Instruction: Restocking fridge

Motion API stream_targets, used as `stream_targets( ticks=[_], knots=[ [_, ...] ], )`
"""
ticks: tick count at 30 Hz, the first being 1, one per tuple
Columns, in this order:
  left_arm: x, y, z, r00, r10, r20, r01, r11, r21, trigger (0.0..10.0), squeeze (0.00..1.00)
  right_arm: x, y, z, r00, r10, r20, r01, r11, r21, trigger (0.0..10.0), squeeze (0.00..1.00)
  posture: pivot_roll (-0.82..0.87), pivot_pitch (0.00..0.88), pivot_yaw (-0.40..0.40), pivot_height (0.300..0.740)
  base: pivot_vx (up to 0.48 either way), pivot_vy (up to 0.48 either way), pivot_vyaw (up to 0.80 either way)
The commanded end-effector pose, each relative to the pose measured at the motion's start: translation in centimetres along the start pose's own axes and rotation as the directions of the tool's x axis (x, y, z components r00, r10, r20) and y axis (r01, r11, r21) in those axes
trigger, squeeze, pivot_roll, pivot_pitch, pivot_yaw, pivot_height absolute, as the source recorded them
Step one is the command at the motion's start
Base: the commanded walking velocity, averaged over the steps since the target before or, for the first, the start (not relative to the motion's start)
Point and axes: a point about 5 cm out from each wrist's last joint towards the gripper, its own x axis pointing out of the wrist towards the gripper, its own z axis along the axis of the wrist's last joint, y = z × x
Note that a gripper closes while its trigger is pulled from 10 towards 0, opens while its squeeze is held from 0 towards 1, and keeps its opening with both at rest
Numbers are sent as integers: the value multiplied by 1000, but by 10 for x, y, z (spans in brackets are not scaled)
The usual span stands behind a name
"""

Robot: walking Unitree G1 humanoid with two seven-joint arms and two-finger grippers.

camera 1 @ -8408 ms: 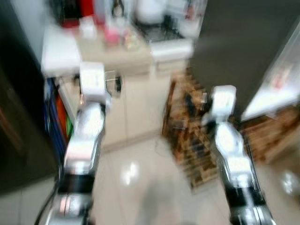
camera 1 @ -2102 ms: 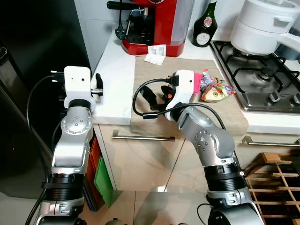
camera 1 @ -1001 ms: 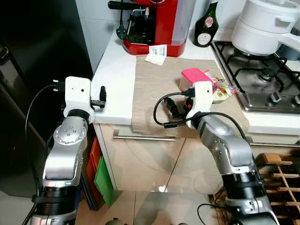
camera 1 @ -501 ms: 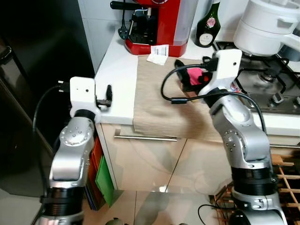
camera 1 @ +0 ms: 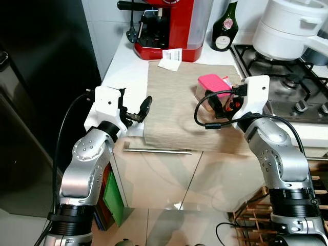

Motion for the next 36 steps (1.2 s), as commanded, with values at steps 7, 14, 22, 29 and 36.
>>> stream_targets(
  ticks=[7,14,22,29,36],
  knots=[
    [-2,-9,-9,999,-23,-23,23,1000,-18,10000,0,6,-8,-9,997,44,-64,-43,999,9,10000,0,90,0,-36,740,0,0,0],
    [-4,-8,-12,1000,0,-31,-1,999,-37,10000,0,13,-17,-11,996,43,-80,-42,999,13,10000,0,93,0,-45,740,0,0,0],
    [-4,-8,-14,999,7,-47,-9,999,-34,10000,0,19,-9,-12,992,90,-85,-87,995,41,10000,0,97,0,-51,740,0,0,0],
    [-7,-7,-16,999,16,-52,-17,1000,-23,10000,0,12,15,-2,986,164,-36,-161,985,55,10000,0,106,0,-59,740,0,0,0],
    [-8,-8,-16,998,15,-58,-16,1000,-20,10000,0,7,17,-1,985,171,-33,-168,983,67,10000,0,102,0,-56,740,0,0,0]
  ],
)
